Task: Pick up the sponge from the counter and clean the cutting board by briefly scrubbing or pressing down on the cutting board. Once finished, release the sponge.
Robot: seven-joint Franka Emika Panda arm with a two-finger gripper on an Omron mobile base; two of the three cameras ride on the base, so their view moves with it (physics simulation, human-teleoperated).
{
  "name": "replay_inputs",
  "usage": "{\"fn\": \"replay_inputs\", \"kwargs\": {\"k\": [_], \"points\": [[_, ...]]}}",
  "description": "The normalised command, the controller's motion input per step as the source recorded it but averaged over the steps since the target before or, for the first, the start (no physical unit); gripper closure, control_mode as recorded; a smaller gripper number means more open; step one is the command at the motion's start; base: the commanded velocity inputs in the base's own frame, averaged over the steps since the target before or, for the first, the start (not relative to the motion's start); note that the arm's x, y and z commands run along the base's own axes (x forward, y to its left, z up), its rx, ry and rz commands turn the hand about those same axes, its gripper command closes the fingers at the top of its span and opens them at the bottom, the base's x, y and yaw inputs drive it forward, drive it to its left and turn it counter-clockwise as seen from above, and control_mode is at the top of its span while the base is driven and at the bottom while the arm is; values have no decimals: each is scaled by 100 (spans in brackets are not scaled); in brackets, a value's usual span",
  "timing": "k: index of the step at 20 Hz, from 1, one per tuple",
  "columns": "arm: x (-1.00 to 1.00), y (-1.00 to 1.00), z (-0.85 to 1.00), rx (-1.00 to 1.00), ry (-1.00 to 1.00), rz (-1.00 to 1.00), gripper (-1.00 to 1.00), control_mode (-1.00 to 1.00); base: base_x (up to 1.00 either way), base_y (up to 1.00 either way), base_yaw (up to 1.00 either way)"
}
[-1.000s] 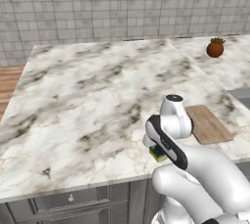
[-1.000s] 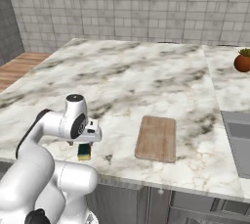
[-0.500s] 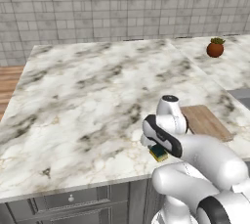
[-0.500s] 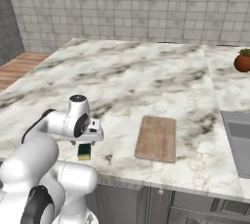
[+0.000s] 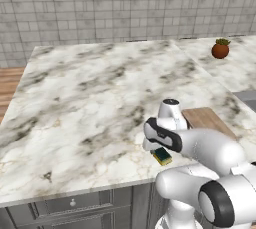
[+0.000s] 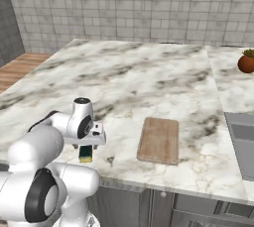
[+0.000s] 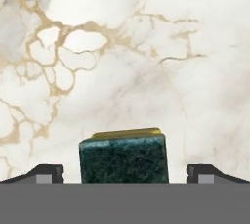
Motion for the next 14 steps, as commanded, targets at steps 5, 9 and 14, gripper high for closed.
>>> {"fn": "replay_inputs", "kwargs": {"k": [5, 9, 14], "points": [[-2, 1, -12, 0, 9, 0, -100, -100, 0, 0, 0], [-4, 0, -17, 0, 4, 0, -100, -100, 0, 0, 0], [-3, 0, -16, 0, 0, 0, -100, -100, 0, 0, 0]]}}
